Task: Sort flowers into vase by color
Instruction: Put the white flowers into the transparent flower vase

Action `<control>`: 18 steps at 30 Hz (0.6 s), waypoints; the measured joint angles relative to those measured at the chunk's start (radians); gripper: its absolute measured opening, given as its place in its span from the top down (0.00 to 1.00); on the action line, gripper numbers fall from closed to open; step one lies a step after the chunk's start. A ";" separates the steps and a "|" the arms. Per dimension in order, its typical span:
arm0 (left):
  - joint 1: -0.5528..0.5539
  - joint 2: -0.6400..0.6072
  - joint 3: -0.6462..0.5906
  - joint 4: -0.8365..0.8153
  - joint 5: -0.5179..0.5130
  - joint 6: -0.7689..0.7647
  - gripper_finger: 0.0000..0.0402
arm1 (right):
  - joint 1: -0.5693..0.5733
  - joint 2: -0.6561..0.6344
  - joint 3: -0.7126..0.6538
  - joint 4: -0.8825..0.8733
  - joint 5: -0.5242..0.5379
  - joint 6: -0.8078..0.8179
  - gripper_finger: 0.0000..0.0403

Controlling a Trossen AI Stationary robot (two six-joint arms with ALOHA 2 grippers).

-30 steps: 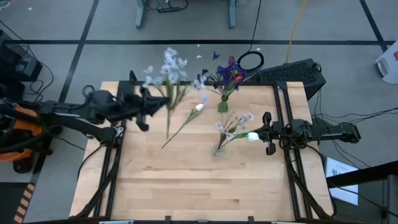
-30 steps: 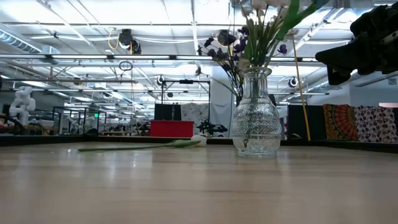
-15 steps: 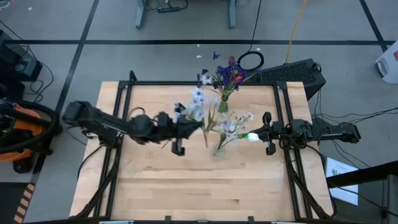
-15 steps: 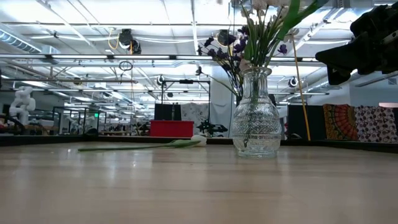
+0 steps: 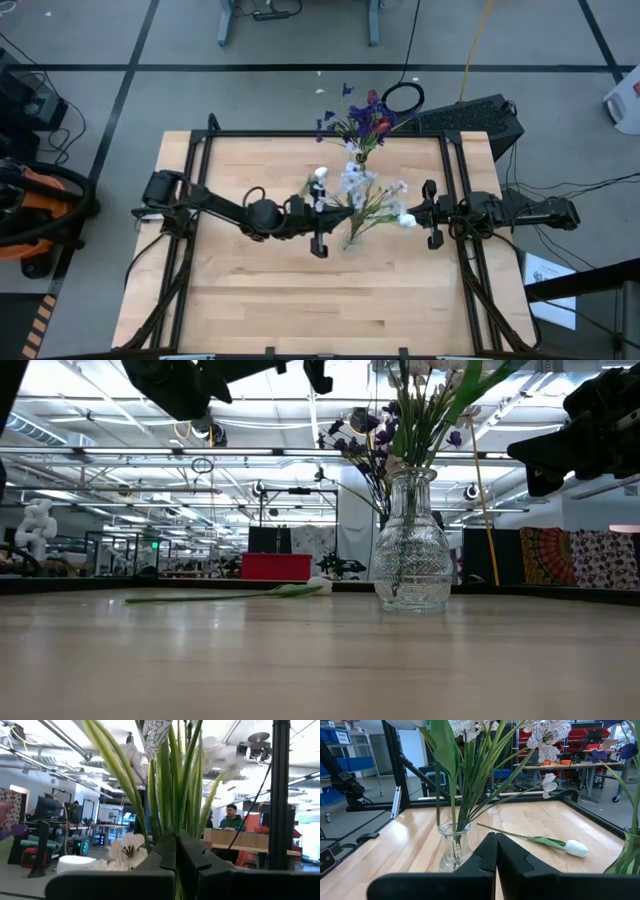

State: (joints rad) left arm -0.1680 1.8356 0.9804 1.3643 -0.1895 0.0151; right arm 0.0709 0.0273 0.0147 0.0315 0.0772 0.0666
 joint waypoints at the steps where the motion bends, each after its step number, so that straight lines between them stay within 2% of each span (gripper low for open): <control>1: 0.002 0.008 0.006 -0.001 0.000 0.000 1.00 | 0.000 0.000 0.000 0.000 0.000 0.000 1.00; 6: 0.018 0.011 0.008 -0.022 0.000 0.006 0.99 | 0.000 0.000 0.000 0.000 0.000 0.000 1.00; 10: 0.029 0.011 0.008 0.015 0.004 0.093 0.99 | 0.000 0.000 0.000 0.000 0.000 0.000 1.00; 13: 0.035 0.011 0.009 0.012 0.006 0.098 0.98 | 0.000 0.000 0.000 0.000 0.000 0.000 1.00; 18: 0.036 0.011 0.009 -0.083 0.007 0.097 0.98 | 0.000 0.000 0.000 0.000 0.000 0.000 1.00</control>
State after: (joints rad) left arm -0.1323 1.8465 0.9894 1.2814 -0.1825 0.1118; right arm 0.0711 0.0274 0.0147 0.0319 0.0775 0.0666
